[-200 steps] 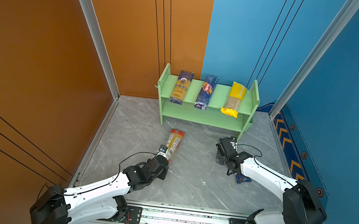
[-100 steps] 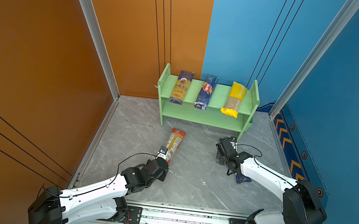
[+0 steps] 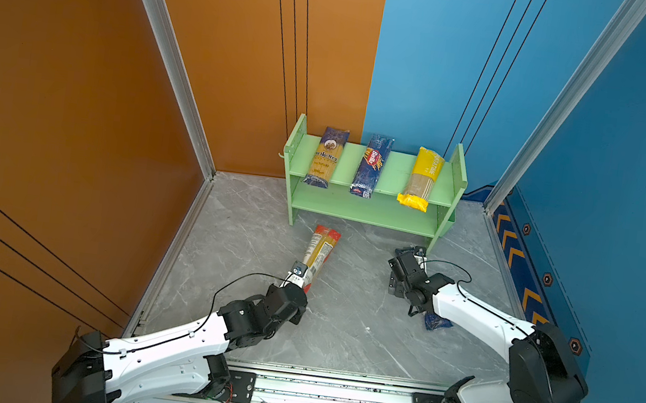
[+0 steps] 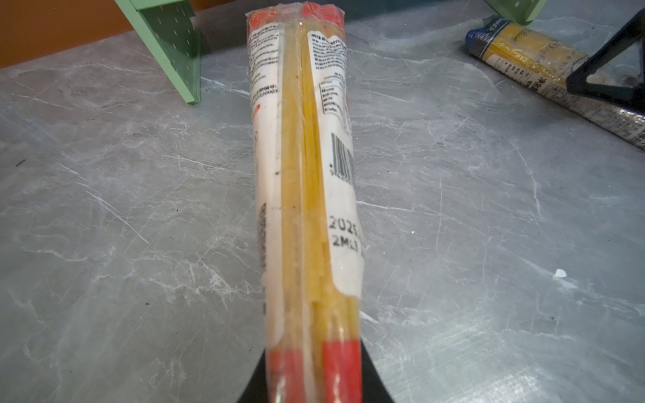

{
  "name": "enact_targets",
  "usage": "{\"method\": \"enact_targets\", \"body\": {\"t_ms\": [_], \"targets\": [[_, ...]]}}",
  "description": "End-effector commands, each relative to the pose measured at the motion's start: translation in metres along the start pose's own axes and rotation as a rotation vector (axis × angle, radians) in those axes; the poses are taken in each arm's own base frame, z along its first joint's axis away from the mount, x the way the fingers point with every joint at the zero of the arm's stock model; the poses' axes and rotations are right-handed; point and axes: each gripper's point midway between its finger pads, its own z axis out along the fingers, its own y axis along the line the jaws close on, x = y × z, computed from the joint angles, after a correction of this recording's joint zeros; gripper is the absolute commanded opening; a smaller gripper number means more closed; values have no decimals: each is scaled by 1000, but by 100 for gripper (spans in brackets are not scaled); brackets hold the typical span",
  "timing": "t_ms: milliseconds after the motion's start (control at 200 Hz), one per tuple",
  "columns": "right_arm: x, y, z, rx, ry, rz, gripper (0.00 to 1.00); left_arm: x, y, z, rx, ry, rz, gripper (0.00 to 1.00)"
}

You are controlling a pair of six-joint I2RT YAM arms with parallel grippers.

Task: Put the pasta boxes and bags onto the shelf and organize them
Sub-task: 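Lift the red-and-white bag upright with the left gripper and draw it back, then carry the red-and-white bag toward the shelf's lower tier with the left gripper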

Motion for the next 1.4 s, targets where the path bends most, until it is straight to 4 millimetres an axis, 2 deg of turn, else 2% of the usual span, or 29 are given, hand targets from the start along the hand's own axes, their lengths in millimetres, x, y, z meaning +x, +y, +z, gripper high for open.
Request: {"method": "enact_targets", "body": {"t_ms": [0,275,551,911,1187,1392], "targets": [[3,0,4,-2,5,-4,100,-84,3,-25,-36,-251,-97,0],[1,2,4,-12,7,-9,100,-104,-3,-29,-28,-287,-98,0],[-3,3,4,-24,10,-18,100,-131,4,-28,-74,-322,-106,0],[-2,-1,6,-29,21,-22,100,-171,15,0,-127,-366,-118,0],[4,-1,7,-38,29,-12,100,-188,25,23,-142,-422,-193,0],[4,2,6,-47,21,-10,100,-196,19,41,-138,-425,-181,0]]}}
